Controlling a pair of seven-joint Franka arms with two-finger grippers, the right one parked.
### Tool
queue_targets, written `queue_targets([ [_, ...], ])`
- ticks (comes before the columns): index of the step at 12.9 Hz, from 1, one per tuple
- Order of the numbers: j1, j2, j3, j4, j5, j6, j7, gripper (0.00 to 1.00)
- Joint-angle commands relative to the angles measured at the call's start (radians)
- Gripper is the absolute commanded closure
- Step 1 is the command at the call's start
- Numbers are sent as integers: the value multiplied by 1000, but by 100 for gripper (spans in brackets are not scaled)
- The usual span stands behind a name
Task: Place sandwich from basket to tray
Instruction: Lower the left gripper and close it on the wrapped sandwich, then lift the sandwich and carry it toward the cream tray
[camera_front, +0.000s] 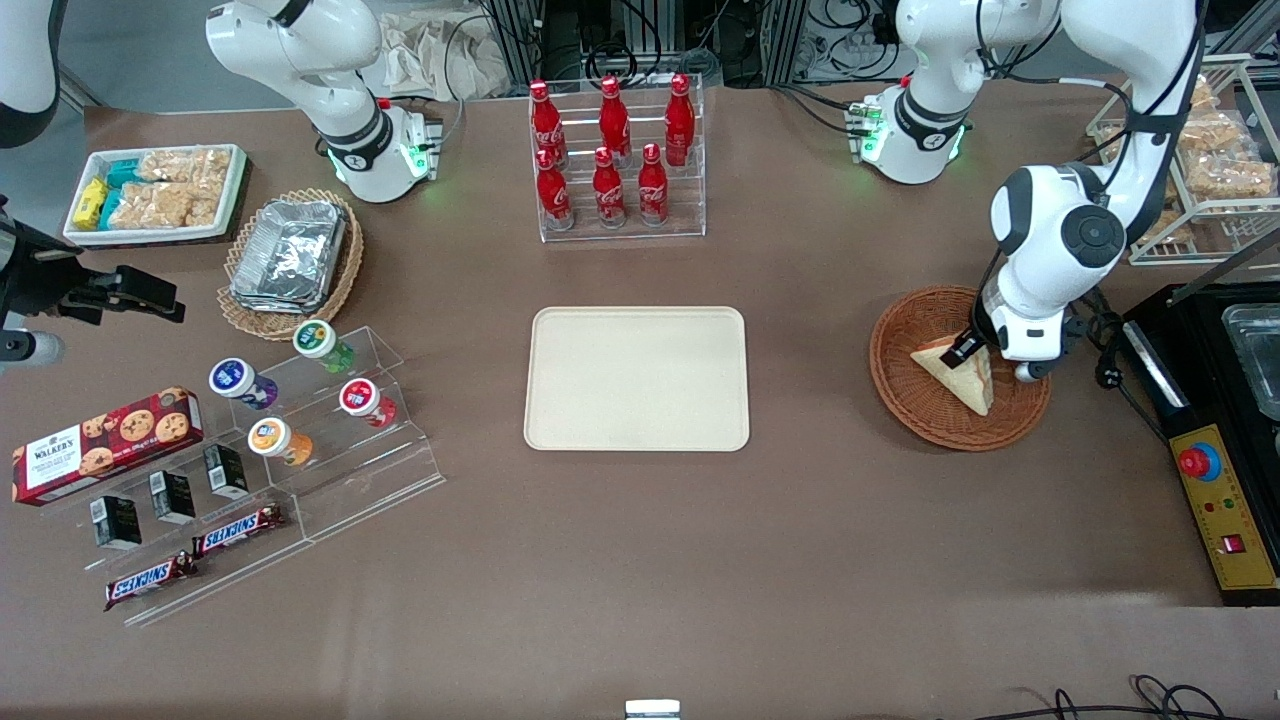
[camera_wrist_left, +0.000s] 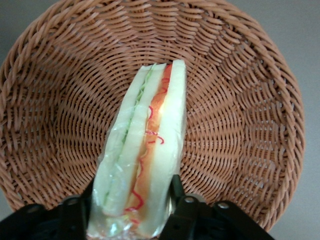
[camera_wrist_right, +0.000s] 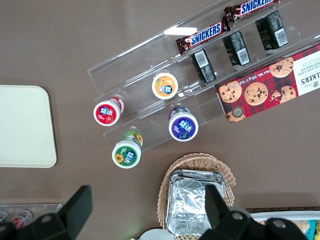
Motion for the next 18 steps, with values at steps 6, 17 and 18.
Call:
queue_targets([
  [6,-10,-97,-18,158,15,-287,111,100],
  [17,-19,-48,-384,682,-2,-756,169,100],
  [18,-20,-16,-432,682,4,-721,106,100],
])
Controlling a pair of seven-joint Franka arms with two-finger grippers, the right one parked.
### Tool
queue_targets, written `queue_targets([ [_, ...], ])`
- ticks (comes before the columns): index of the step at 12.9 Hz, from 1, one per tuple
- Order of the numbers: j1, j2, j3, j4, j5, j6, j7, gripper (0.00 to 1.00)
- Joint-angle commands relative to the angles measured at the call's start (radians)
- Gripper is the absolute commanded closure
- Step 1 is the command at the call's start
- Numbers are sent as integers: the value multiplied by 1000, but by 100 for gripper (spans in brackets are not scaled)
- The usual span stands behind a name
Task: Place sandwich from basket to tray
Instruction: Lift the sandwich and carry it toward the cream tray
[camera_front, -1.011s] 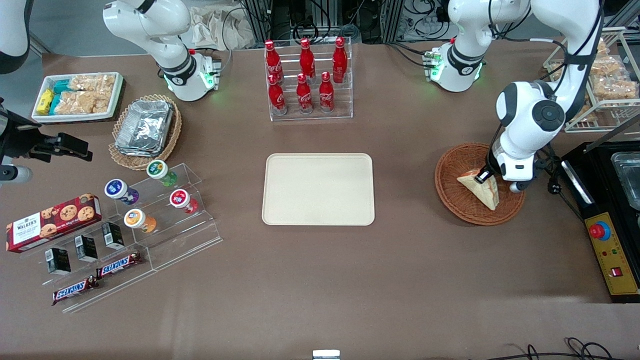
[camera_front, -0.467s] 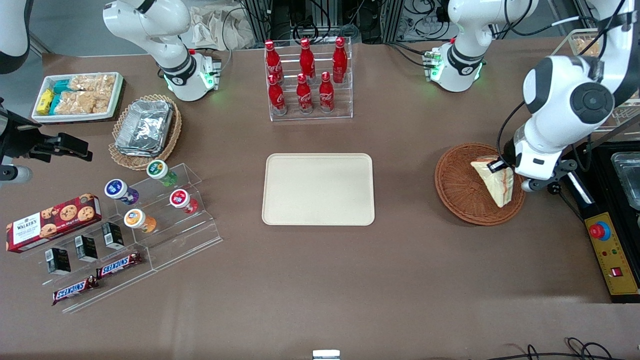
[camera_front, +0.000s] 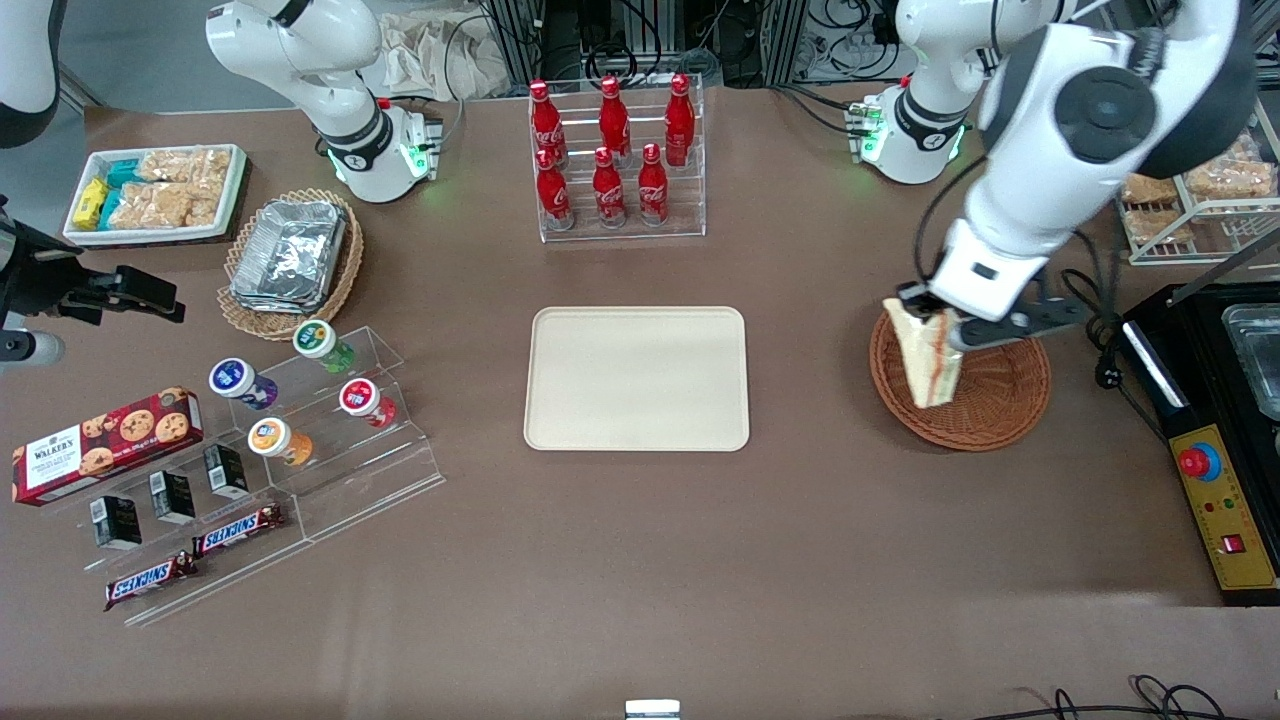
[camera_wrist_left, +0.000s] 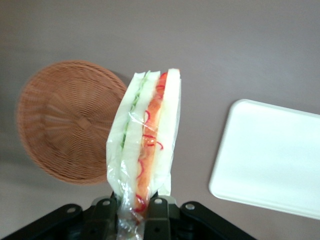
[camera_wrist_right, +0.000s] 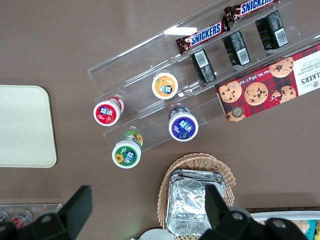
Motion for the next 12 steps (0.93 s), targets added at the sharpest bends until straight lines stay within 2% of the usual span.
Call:
queue_targets([
  [1,-6,101,-133,30,16,58,-124,100],
  [4,-52,234,-185,25,20,162,-164,100],
  [5,-73,279,-185,25,57,187,-170,100],
  [9,-152,460,-185,31,255,341,-389,100],
  [12,-193,558,-184,36,432,414,-573,100],
])
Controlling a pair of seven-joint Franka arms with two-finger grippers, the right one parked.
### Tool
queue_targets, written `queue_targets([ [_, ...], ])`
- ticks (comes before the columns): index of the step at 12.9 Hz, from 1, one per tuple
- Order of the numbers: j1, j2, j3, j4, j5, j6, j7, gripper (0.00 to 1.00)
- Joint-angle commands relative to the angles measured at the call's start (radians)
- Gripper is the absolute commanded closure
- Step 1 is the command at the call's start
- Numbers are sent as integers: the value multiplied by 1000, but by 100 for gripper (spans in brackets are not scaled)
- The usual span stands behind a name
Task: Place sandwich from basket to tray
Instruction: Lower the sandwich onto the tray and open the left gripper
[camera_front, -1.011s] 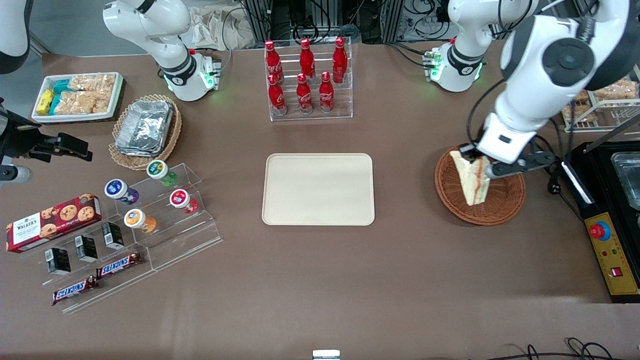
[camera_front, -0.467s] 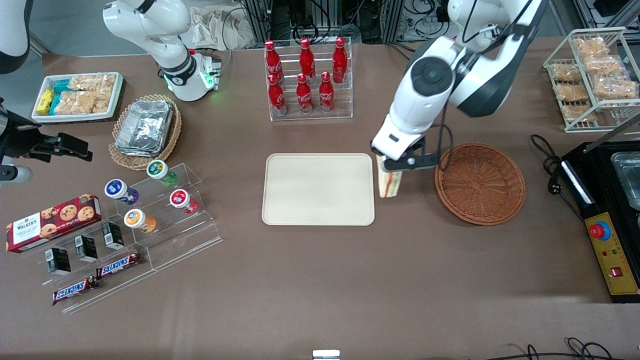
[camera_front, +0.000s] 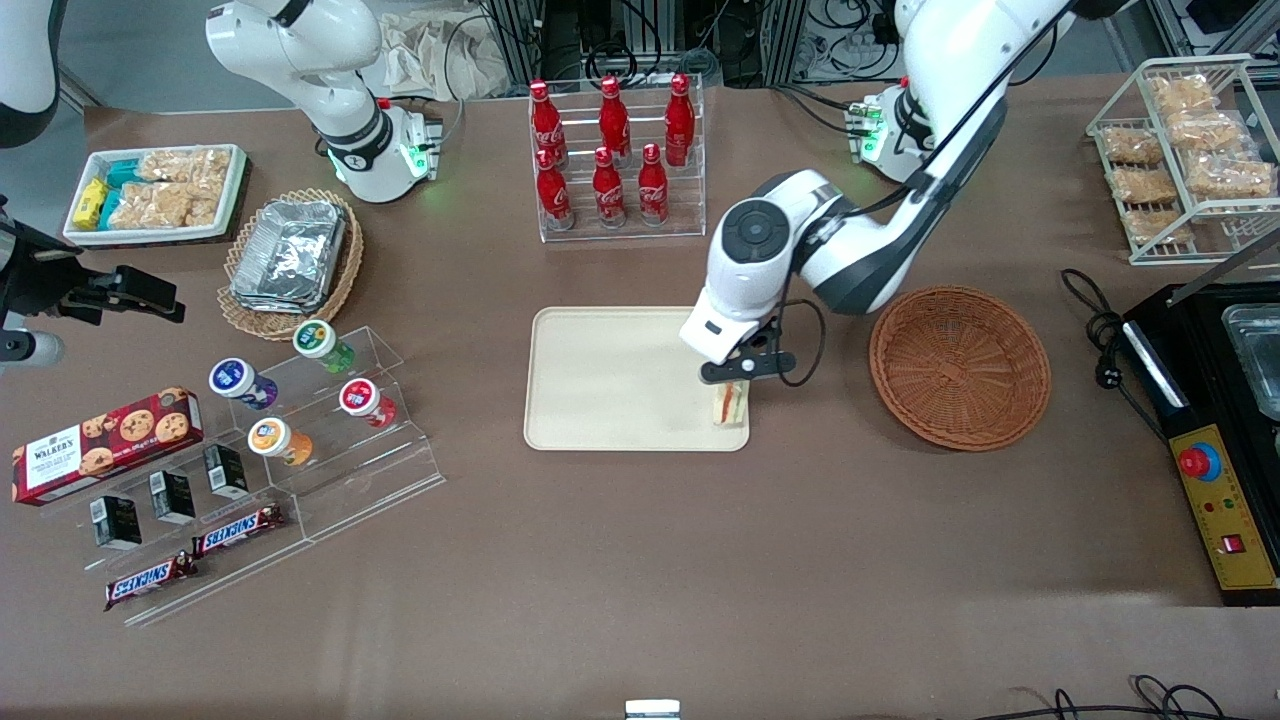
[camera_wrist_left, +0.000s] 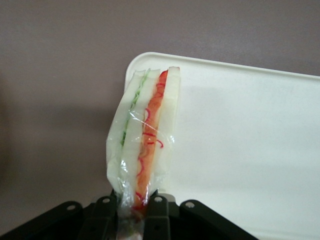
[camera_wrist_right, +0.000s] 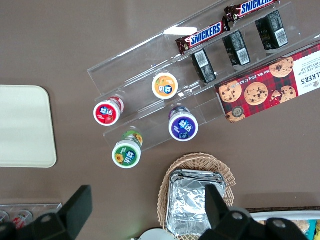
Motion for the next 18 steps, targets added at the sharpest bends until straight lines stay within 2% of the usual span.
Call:
queue_targets([
  [1,-29,86,-1,38,133,31,-140,100],
  [3,-38,122,0,43,192,43,-172,99],
  [4,-38,126,0,43,204,43,-175,82],
  [5,-41,129,0,43,207,43,-174,57],
  [6,-44,141,0,46,216,43,-166,1],
  [7,-46,142,0,46,236,43,-174,0],
  [12,-49,123,0,106,238,-2,-215,0],
  [16,-43,90,-32,256,223,-235,-191,0],
  [18,-17,33,-40,310,160,-337,-140,0],
])
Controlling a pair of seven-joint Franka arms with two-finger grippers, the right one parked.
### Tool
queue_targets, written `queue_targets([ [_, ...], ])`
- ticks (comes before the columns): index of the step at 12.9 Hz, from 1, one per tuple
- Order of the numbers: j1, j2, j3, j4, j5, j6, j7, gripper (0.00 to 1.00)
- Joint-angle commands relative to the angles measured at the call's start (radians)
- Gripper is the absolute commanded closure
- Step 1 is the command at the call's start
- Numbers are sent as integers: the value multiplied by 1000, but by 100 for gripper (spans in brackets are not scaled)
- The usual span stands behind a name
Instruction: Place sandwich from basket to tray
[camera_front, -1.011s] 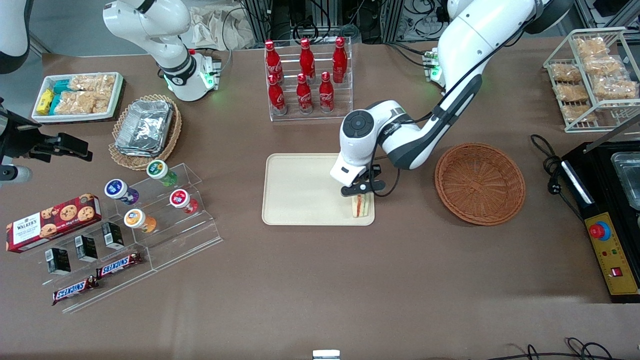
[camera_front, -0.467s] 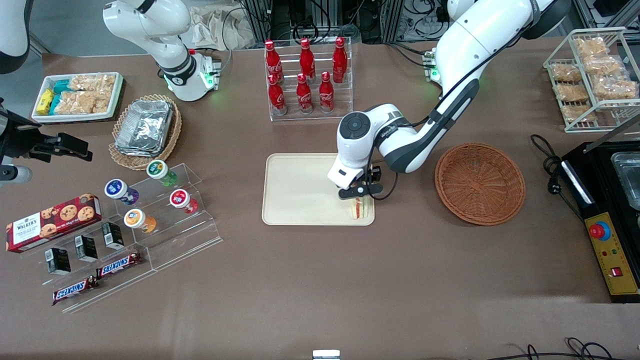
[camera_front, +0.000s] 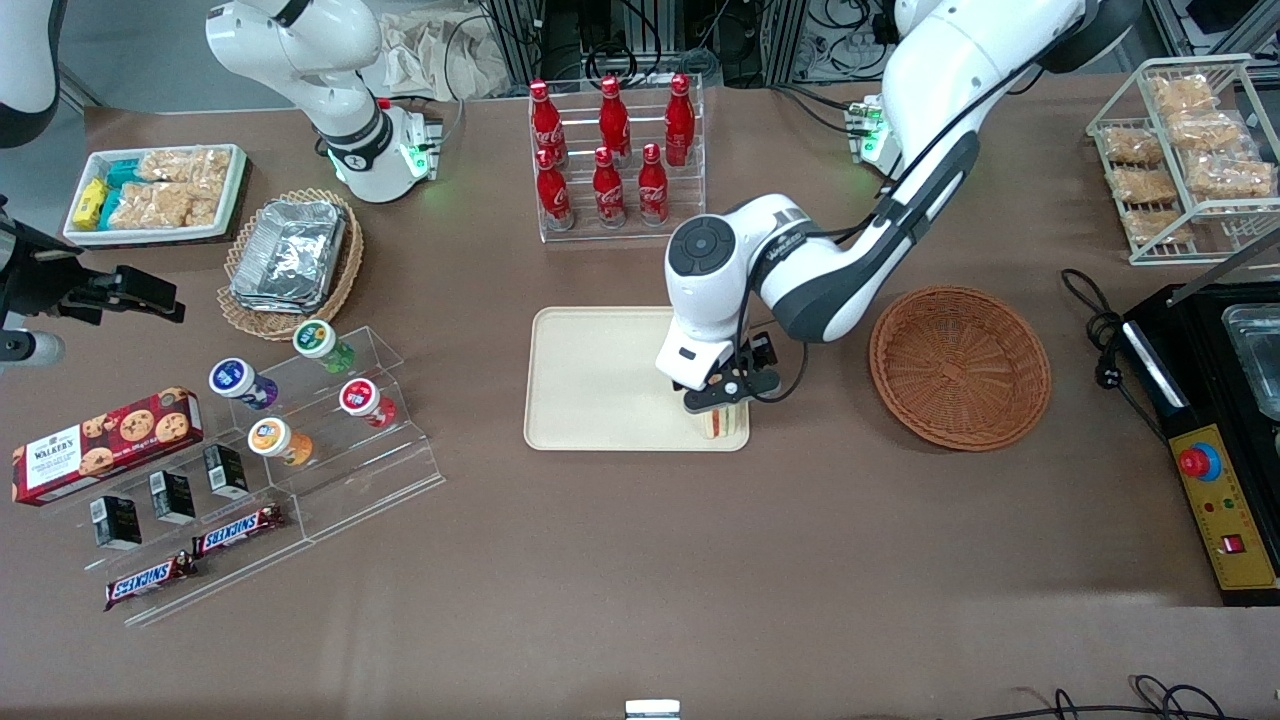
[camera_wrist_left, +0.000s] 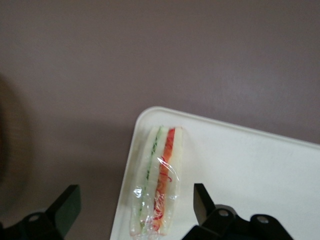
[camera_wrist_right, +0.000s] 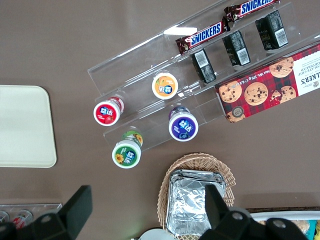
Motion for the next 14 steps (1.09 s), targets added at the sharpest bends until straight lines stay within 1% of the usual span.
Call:
queue_targets([
  [1,45,-103,-8,58,-87,-120,85,0],
  [2,74,-144,-4,60,-140,-147,151,0],
  [3,81,-200,28,72,-209,-183,235,0],
  [4,70,-249,115,84,-283,-221,329,0],
  [6,56,-355,247,80,-422,-264,516,0],
  [7,56,-390,300,75,-455,-301,614,0],
  [9,61,-435,381,75,-486,-356,779,0],
  [11,66,-467,505,74,-530,-404,1030,0],
  [13,66,-473,584,74,-532,-442,1248,0],
  [14,66,-475,607,74,-530,-444,1297,0],
])
